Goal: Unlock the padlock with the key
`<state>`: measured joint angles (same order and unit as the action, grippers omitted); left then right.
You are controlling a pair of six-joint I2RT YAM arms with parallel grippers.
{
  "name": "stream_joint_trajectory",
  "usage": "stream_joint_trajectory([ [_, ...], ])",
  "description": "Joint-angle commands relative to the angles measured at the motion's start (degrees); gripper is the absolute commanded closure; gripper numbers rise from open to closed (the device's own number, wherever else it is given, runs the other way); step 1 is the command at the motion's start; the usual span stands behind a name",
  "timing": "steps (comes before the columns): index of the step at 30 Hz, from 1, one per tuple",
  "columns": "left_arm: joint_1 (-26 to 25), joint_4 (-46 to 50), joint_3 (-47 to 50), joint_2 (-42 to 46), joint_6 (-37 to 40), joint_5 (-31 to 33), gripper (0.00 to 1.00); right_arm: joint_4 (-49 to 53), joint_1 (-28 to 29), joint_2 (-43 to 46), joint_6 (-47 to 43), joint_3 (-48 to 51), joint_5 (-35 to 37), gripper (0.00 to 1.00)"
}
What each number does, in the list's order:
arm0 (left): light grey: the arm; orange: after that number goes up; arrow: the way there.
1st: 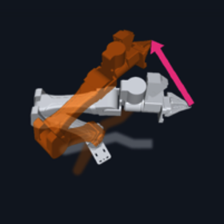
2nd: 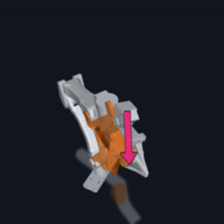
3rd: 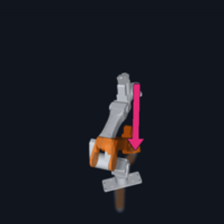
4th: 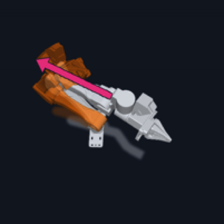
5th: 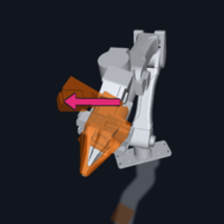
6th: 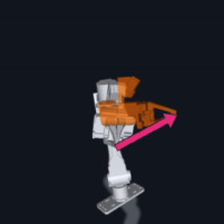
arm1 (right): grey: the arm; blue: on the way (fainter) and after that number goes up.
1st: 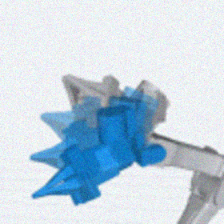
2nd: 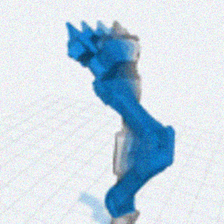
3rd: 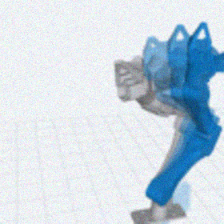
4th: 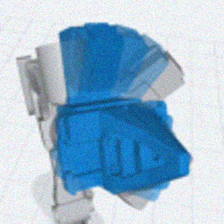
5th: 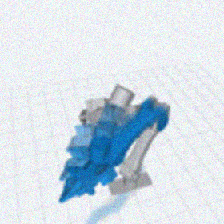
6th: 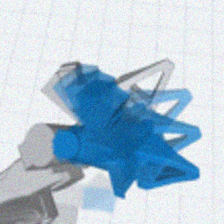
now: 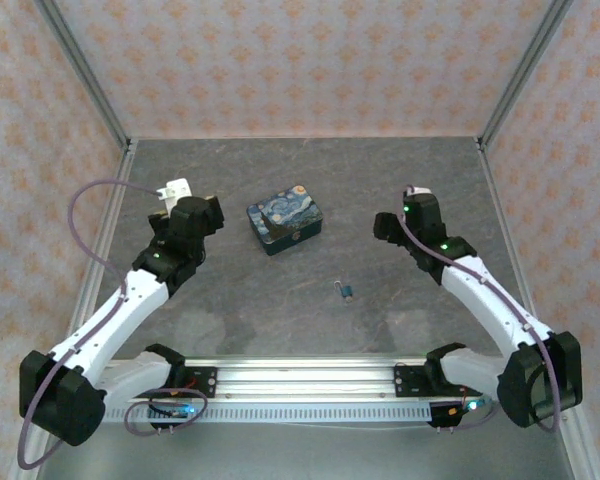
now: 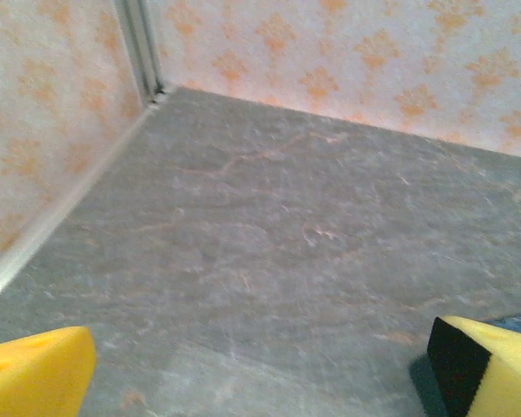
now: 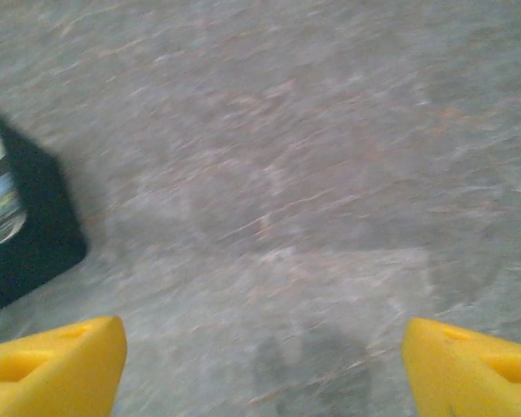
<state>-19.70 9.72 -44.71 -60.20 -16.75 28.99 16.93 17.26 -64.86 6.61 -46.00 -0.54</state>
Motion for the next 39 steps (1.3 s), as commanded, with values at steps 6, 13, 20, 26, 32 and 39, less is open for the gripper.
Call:
stream_joint_trajectory([
  [6,3.0,-13.5,5.7,-3.3,7.8,10.0,0.0,-23.8,-9.2,-2.0,-5.3,10.3,7.2,0.01],
  [13,3.8,-20.8,9.3,-8.5,12.1,9.0,0.0,-41.9,-13.4,-9.9,-7.9,16.4,5.8,0.01],
  [20,5.1,-33.4,14.9,-11.7,16.8,1.4,0.0,-55.8,-14.2,-18.5,-11.2,20.4,2.3,0.01],
  [26,7.8,-40.4,17.4,-15.5,19.6,-4.0,0.0,-62.8,-16.0,-22.1,-9.6,22.8,0.6,0.01],
  [32,12.3,-50.7,22.1,-18.6,18.0,-11.2,0.0,-65.2,-16.3,-21.9,-10.1,24.2,-1.5,0.01],
  [39,16.3,-59.4,24.6,-24.8,14.6,-15.2,0.0,-68.0,-16.3,-21.8,-10.2,25.8,-1.8,0.01],
])
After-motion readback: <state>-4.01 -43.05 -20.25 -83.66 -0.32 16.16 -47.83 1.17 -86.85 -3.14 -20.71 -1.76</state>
